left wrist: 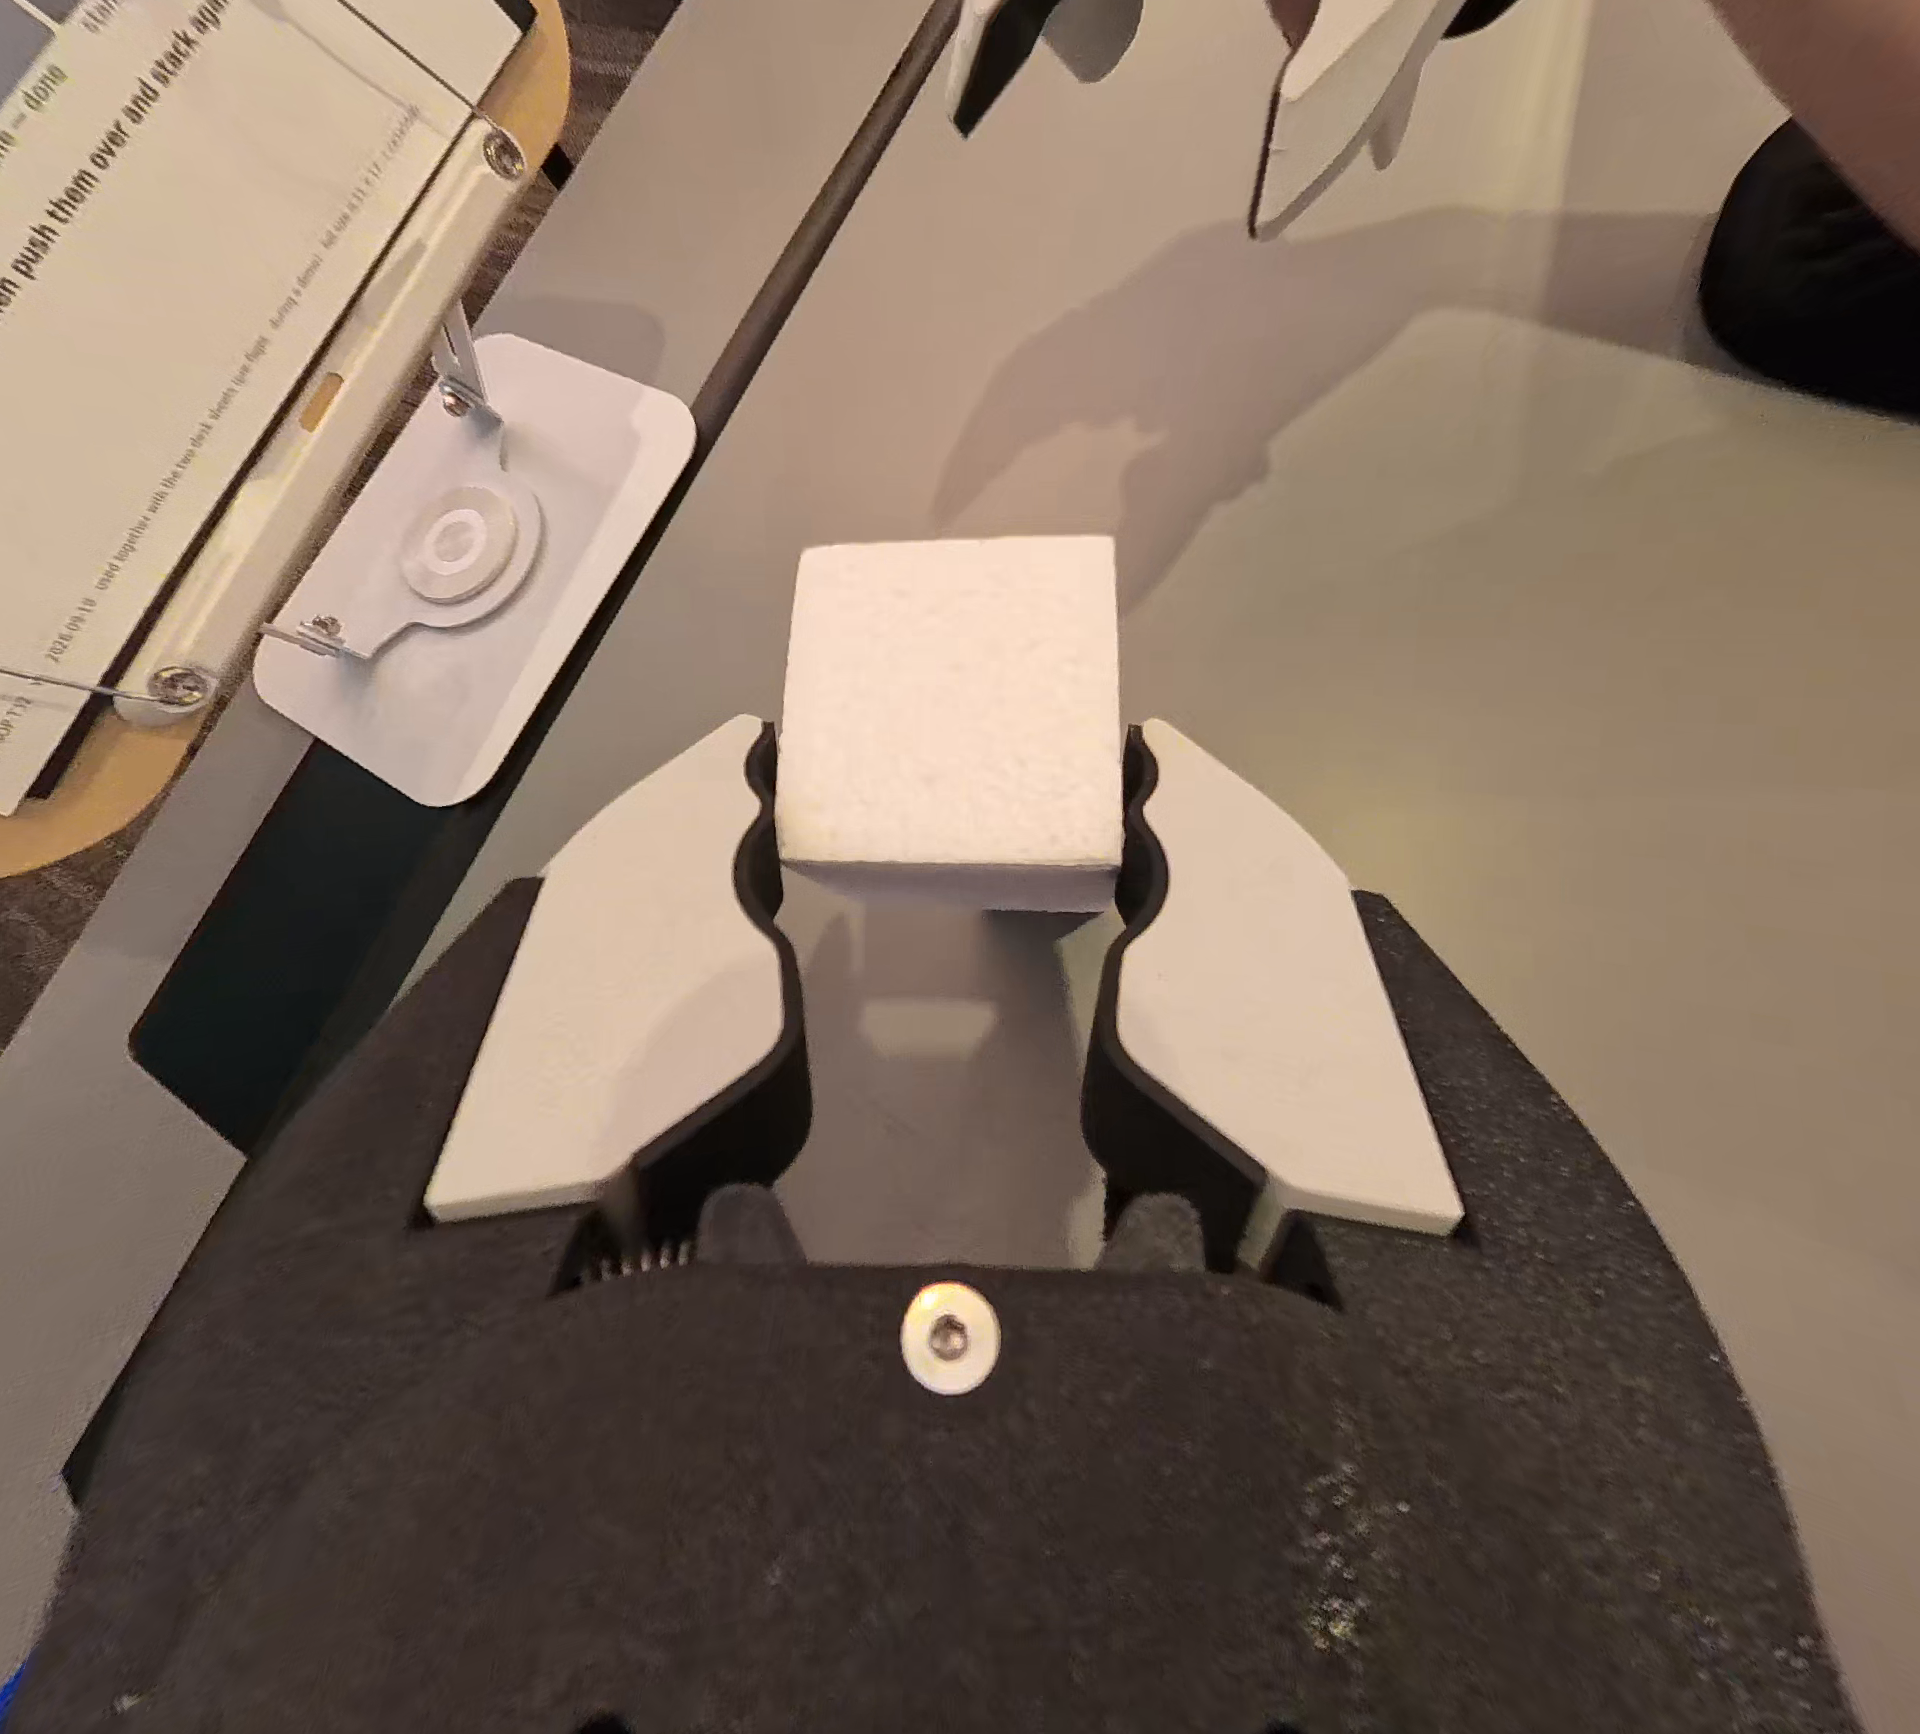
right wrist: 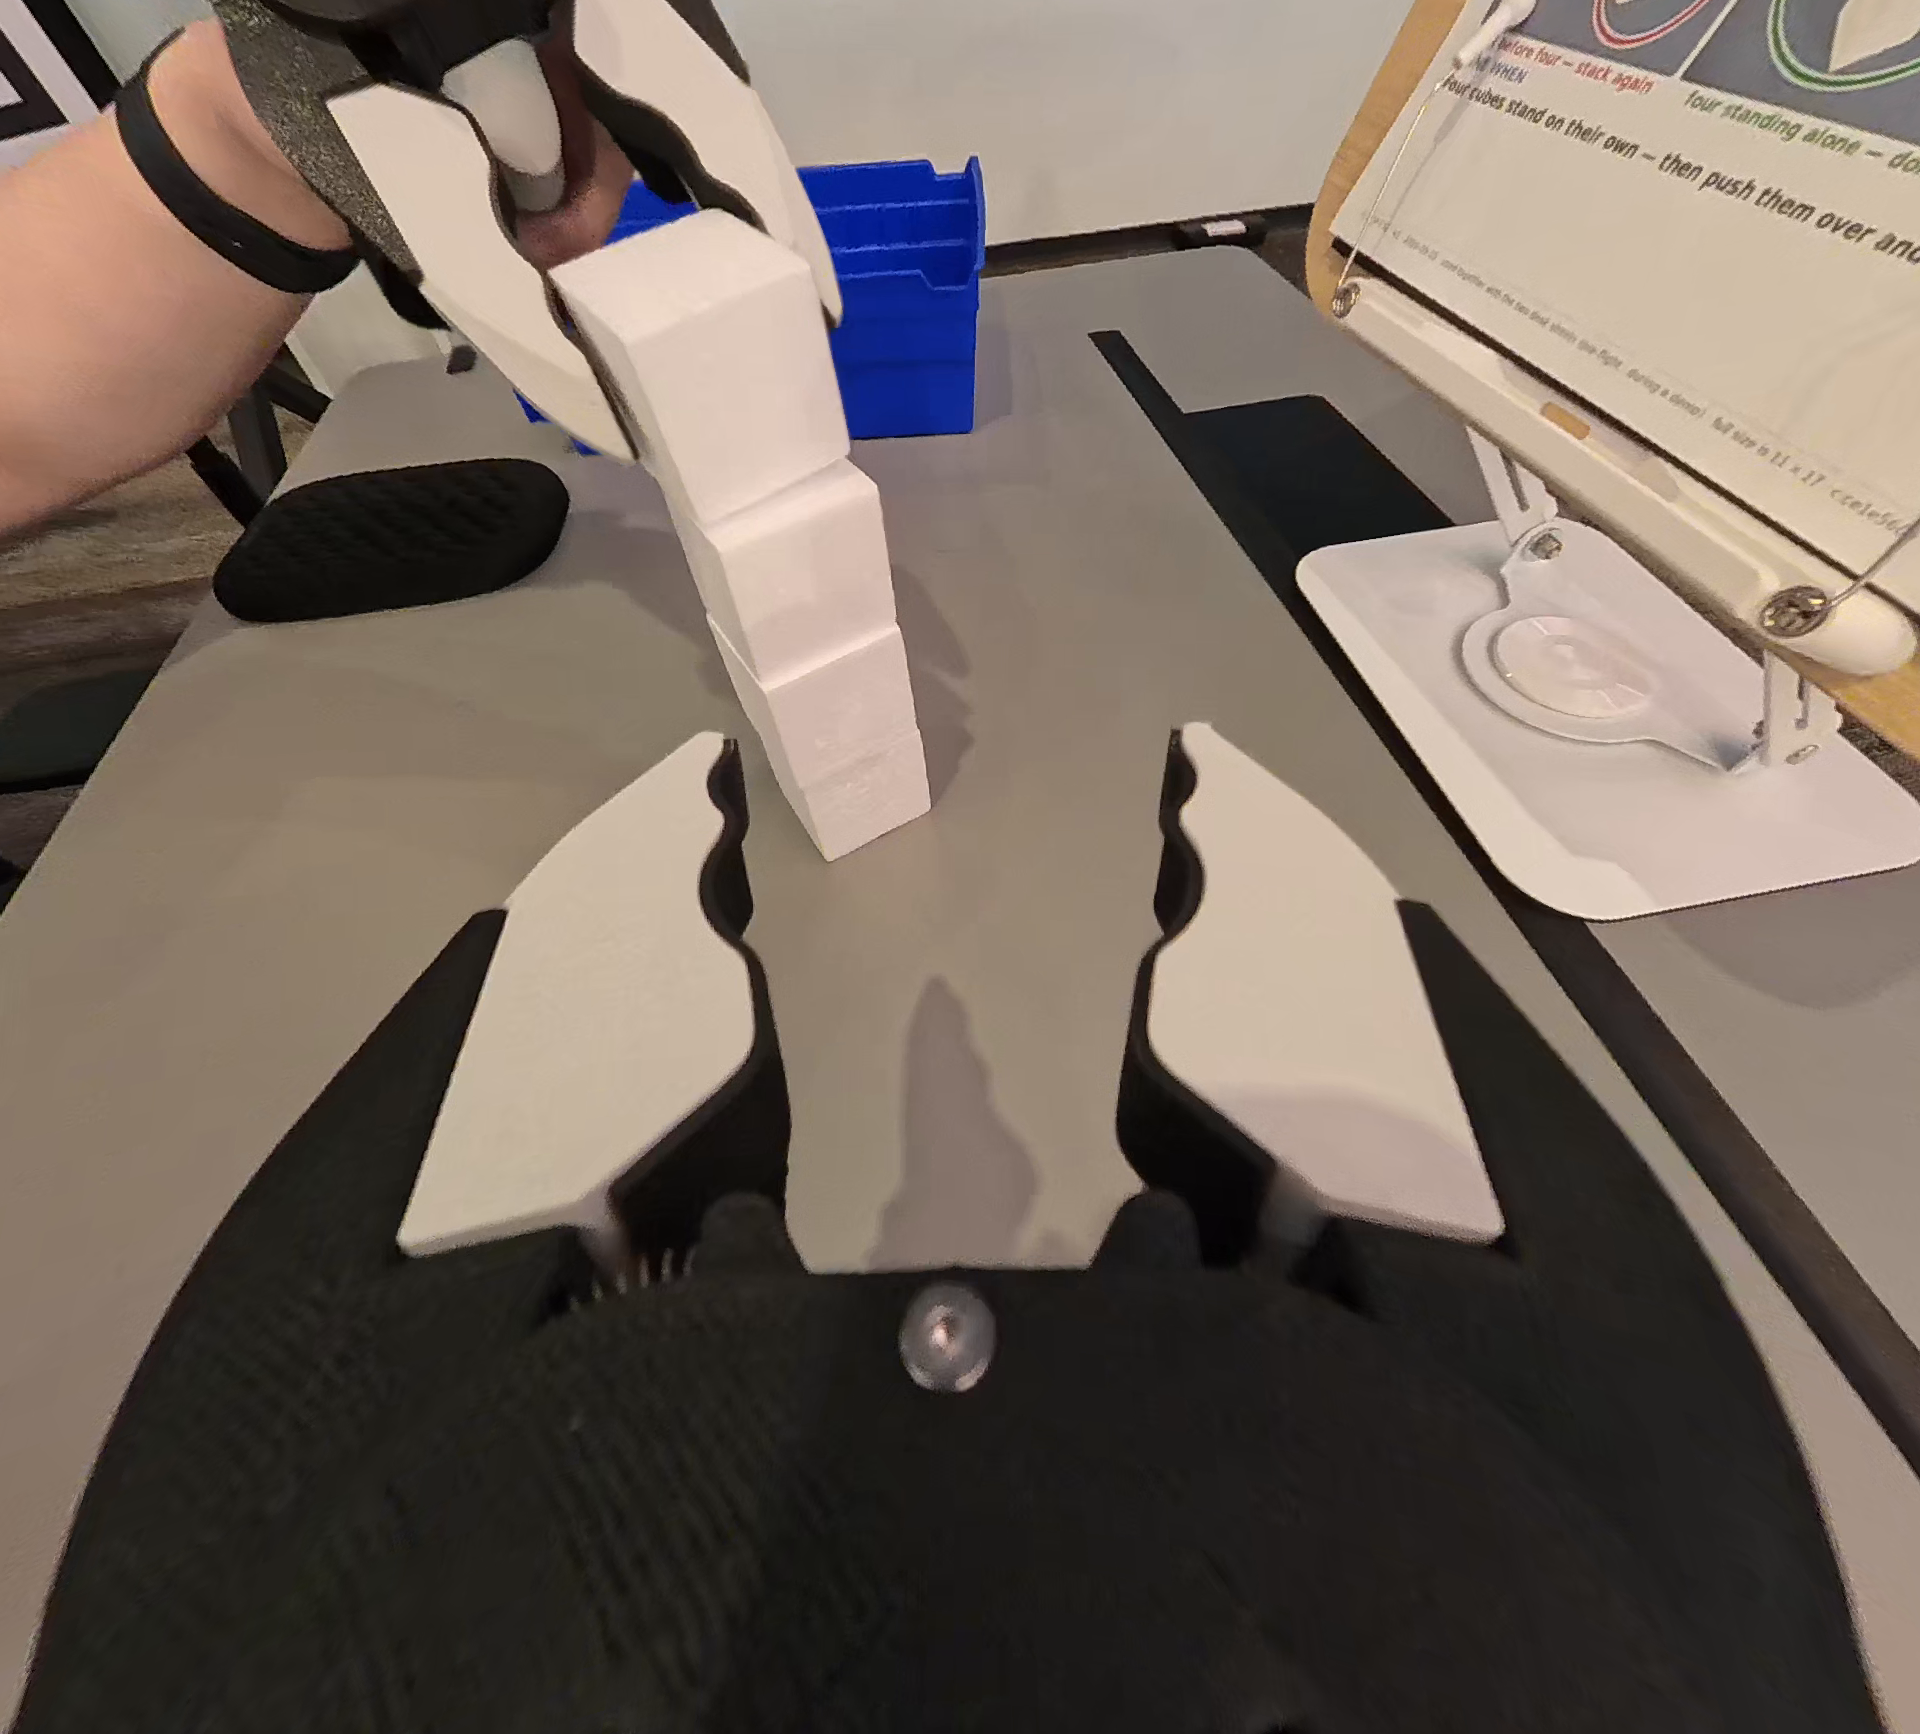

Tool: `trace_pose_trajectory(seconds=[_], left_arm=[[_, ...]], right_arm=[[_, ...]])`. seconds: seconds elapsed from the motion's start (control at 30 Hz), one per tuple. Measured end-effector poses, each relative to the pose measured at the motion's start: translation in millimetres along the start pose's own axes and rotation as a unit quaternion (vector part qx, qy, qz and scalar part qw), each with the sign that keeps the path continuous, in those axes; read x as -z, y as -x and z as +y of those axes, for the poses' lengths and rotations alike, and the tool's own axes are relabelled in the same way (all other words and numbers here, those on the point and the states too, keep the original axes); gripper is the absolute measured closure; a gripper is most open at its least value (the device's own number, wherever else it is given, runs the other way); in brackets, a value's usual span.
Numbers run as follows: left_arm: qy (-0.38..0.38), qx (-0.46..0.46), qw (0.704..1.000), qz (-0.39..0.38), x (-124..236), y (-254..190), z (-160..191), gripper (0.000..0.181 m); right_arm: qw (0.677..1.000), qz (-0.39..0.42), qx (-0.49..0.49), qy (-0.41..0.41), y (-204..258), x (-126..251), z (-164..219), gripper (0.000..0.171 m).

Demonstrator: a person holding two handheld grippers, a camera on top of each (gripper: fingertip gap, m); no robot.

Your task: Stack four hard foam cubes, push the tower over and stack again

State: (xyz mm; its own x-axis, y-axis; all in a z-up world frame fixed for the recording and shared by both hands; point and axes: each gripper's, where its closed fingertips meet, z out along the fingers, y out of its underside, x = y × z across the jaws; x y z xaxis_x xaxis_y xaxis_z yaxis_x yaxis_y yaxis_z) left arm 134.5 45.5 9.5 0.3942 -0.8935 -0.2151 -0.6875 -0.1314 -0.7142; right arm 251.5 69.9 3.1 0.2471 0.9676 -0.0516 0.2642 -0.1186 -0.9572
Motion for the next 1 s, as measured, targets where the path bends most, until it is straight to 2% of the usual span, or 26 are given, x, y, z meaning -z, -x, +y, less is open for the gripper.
trace_pose_trajectory(seconds=[0.13,0.4,0.43,0.5,0.67,0.77,0.9,1.0], left_arm=[[-0.020,0.032,0.999,0.017,-3,1,-3,0.118],[-0.029,0.021,0.999,0.016,-10,2,-3,0.118],[-0.029,0.025,0.999,0.014,-11,3,-3,0.116],[-0.028,0.034,0.999,0.006,-12,6,-3,0.092],[-0.093,0.051,0.994,-0.017,16,5,-5,0.087],[-0.138,0.083,0.986,-0.041,43,1,9,0.088],[-0.183,0.137,0.970,-0.080,53,-8,52,0.108],[-0.145,0.174,0.969,-0.095,34,-12,99,0.150]], right_arm=[[1.000,0.000,0.003,0.016,-1,-3,7,0.094],[0.999,0.004,-0.004,0.034,-4,-7,17,0.093],[0.999,0.011,-0.006,0.035,-7,-7,18,0.091],[0.999,0.012,-0.011,0.032,-9,-6,19,0.090],[1.000,0.016,-0.019,0.018,-14,0,17,0.089],[0.999,0.023,-0.028,0.019,-19,6,19,0.088],[0.997,0.065,-0.028,0.017,-33,20,17,0.087],[0.996,0.086,-0.027,0.001,-39,38,9,0.095]])
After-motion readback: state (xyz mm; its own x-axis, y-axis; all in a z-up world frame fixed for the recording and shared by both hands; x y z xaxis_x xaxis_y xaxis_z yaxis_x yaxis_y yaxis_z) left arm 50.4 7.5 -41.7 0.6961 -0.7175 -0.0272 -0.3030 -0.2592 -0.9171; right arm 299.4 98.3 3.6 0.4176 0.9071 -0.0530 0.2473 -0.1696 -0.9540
